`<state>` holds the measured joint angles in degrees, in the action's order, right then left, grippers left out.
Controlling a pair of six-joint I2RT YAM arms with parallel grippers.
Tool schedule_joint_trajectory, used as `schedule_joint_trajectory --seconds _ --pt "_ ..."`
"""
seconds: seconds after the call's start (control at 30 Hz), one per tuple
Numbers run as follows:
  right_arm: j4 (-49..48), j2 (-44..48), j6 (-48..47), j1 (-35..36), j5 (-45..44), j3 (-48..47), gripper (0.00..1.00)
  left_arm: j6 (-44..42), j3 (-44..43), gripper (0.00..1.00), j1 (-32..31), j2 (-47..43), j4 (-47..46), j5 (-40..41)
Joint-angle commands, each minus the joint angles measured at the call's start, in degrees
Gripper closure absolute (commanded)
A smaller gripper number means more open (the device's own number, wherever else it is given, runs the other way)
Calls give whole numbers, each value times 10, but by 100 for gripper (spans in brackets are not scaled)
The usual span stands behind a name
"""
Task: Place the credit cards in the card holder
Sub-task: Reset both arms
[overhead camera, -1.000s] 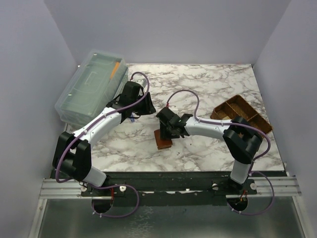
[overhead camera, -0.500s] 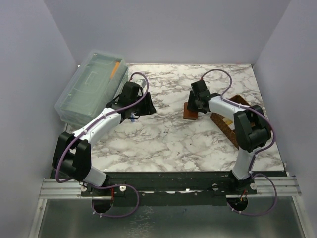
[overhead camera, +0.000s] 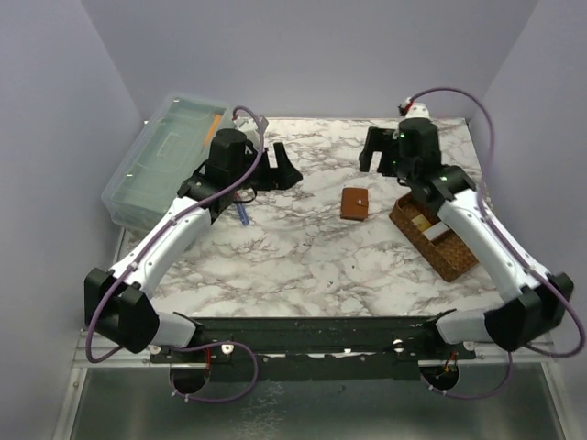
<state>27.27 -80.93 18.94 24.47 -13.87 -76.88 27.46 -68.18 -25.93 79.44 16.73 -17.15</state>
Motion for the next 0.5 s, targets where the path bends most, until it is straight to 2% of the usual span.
schedule_joint_trajectory --seconds 0.0,0.23,0.47 --pt "38 109 -34 0 8 -27 0 8 -82 13 1 -62 -19 -11" --pt "35 229 -71 0 16 -59 0 -6 -130 8 0 -122 -24 34" --pt "0 309 -107 0 30 -71 0 -40 -132 5 0 -185 -40 83"
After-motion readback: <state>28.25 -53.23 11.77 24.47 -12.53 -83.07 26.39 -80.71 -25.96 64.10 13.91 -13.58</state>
